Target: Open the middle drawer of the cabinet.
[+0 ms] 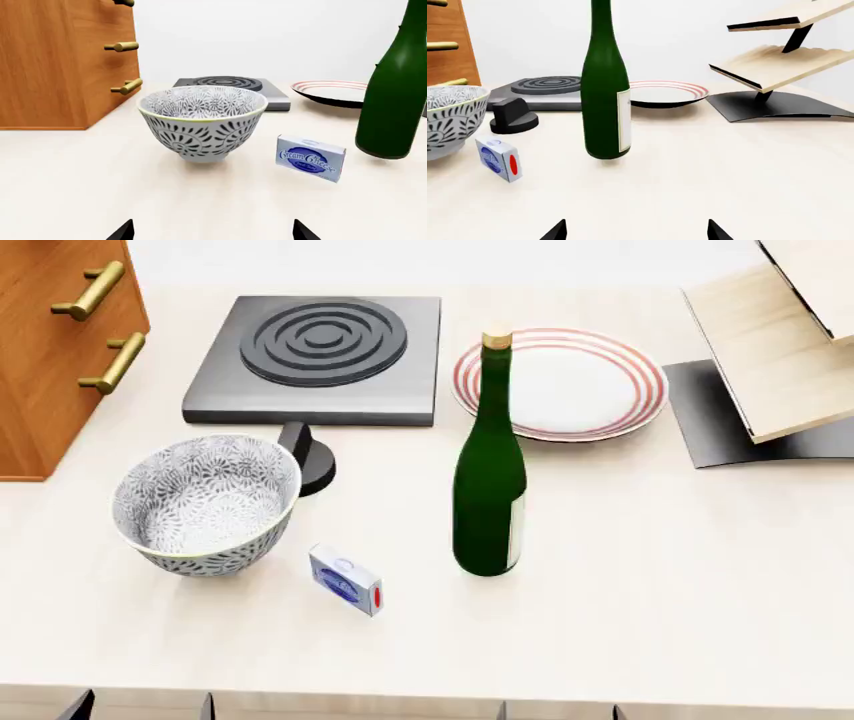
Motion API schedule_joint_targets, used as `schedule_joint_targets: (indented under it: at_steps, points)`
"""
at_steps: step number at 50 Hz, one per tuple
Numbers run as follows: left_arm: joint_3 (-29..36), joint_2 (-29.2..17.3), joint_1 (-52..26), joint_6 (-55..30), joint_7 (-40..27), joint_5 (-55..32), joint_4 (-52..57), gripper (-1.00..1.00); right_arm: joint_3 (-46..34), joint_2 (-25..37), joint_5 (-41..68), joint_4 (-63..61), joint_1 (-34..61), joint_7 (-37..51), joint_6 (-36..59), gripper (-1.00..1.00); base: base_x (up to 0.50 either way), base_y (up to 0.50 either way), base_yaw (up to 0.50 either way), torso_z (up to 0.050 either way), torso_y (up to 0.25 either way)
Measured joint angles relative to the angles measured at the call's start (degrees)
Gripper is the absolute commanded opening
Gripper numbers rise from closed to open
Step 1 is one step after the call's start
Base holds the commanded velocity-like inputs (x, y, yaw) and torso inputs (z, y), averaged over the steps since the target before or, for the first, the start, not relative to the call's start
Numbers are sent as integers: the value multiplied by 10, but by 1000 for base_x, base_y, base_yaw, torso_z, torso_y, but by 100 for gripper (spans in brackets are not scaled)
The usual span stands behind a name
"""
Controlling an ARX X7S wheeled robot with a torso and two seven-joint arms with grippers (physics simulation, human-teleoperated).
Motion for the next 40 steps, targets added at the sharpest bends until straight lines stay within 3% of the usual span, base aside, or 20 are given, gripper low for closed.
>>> schedule_joint_targets:
  at_steps: [13, 40]
  points:
    - [18, -13, 16, 15, -65, 14, 52, 100, -19, 16, 23, -59, -21, 13, 12, 100, 0, 0, 0, 0, 0]
    - [48, -65, 147, -2, -95, -17, 396, 100, -58, 61, 26, -389, -151, 48, 21, 100, 0, 0, 0, 0, 0]
